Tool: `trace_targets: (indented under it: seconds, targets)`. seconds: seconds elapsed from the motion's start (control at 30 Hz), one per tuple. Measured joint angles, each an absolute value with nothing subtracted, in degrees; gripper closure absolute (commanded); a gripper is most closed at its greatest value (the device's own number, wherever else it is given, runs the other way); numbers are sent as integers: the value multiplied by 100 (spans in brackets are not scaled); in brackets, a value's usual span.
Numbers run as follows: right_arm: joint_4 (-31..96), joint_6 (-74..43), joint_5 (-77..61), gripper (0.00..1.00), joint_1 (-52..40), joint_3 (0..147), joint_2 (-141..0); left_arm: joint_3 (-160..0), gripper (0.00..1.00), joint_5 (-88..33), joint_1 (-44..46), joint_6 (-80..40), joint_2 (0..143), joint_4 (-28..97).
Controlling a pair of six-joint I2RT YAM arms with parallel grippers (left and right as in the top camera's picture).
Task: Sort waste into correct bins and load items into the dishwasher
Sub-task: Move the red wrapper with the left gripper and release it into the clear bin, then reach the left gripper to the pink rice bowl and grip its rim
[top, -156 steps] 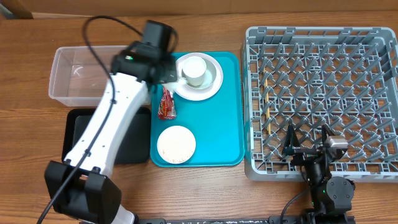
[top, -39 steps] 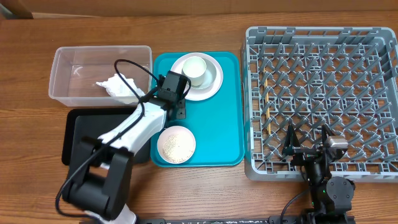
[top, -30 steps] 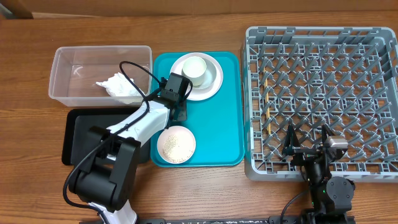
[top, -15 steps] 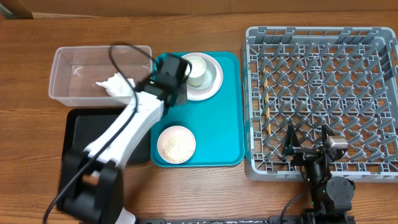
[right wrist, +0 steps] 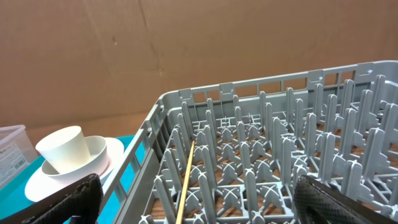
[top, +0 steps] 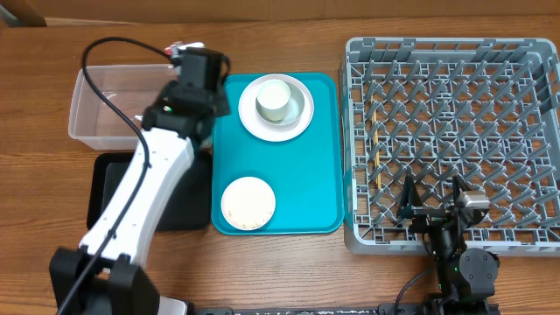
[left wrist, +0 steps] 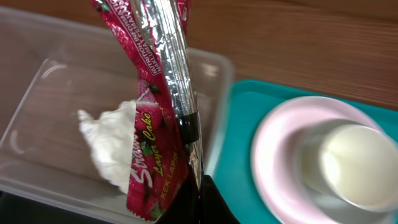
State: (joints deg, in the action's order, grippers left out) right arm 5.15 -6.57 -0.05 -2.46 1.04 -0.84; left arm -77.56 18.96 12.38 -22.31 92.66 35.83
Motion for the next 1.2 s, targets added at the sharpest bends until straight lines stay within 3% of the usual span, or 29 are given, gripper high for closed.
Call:
trace_targets:
  seconds: [0.13, 0.17, 0.23, 0.27, 0.37, 0.77, 0.9, 0.97, 1.2]
  targets:
    - [517, -659, -3, 0, -246, 104, -84, -7756, 83, 1811, 733, -2226, 9706, 3586]
    - [519, -657, -1, 0, -246, 104, -84, -7754, 72, 1741, 620, -2217, 9824, 3588]
    - [519, -657, -1, 0, -244, 104, -84, -7745, 39, 1573, 414, -2198, 10005, 3592]
    - [519, -659, -3, 0, -246, 104, -84, -7743, 34, 1481, 327, -2213, 10055, 3583]
    - [517, -657, -3, 0, -244, 104, -84, -7765, 30, 1120, 117, -2215, 10090, 3649]
    - [517, -659, -5, 0, -246, 104, -84, -8980, 46, -1227, 329, -2213, 8962, 5835]
    - [519, -657, -3, 0, -244, 104, -84, -9076, 71, -1772, 792, -2217, 8256, 6792]
    - [515, -655, -3, 0, -244, 104, -84, -9083, 93, -1918, 1122, -2158, 8044, 7227]
    - [515, -655, -3, 0, -246, 104, -84, -9041, 96, -2025, 2281, -1885, 8016, 8108]
